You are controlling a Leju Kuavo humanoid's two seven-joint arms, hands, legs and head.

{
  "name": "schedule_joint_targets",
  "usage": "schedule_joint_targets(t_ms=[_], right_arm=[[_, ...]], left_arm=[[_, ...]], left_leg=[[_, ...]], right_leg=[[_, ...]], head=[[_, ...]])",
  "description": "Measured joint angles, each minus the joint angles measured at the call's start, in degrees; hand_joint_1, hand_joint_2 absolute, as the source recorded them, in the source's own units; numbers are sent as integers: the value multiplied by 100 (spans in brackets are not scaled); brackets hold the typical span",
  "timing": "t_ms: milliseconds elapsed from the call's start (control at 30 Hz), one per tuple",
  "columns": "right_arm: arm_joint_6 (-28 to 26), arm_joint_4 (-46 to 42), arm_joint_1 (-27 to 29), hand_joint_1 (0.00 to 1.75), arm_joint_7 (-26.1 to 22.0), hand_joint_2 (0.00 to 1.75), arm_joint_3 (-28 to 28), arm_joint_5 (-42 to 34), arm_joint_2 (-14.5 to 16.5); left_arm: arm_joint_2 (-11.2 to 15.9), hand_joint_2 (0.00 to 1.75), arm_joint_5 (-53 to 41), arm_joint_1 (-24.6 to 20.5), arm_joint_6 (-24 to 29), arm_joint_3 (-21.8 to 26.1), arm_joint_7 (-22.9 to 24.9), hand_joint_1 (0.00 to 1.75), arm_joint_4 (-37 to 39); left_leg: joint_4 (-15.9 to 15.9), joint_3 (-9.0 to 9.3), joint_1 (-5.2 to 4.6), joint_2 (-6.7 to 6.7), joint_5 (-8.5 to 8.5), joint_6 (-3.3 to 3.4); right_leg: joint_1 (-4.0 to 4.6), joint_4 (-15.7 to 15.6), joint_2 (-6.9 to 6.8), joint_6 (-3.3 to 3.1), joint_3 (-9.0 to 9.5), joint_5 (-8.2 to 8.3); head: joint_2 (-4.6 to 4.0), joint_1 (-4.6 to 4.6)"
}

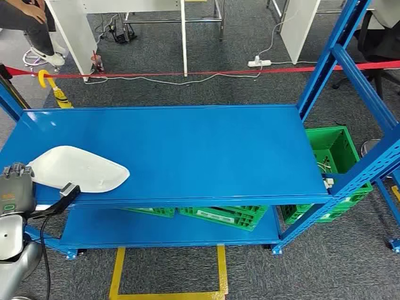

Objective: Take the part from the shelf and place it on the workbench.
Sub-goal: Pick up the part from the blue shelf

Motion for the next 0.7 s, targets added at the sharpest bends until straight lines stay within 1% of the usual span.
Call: schedule_joint_targets(t_ms=[67,133,300,367,500,633,700], right_arm=[[0,0,0,0,-1,0,0,1,0],[0,0,0,0,-1,0,0,5,0],[0,0,0,0,0,0,-2,21,0],[0,0,-1,0,0,0,-2,24,0],[-2,0,-1,0,-1,0,-2,28,0],[-4,0,-1,0,-1,0,-2,40,0],[-4,0,-2,0,-1,0,-2,45,0]], left_arm=[[51,175,0,10,61,-58,88,175,-17],[167,175,0,26,176,-187,284,175,-61],[632,175,0,40,353,-656,873,175,-279],[794,175,0,40,379,-806,954,175,-368],[1000,175,0,40,410,-997,1037,175,-477],[1257,175,0,22,478,-1227,1326,175,-621],[1339,175,0,12,499,-1304,1418,175,-677]], left_leg=[[0,0,0,0,0,0],[0,0,1,0,0,0],[0,0,8,1,0,-1],[0,0,8,1,0,-1],[0,0,8,1,0,-1],[0,0,9,1,0,-1],[0,0,9,1,0,-1]], right_leg=[[0,0,0,0,-1,0],[1,0,0,0,-2,0],[8,0,0,-1,-3,0],[9,0,0,-2,-3,-1],[9,0,1,-4,-3,-2],[10,0,1,-4,-6,-2],[10,0,1,-4,-7,-2]], head=[[0,-1],[0,-2],[0,-2],[0,-2],[0,-2],[0,-2],[0,-2]])
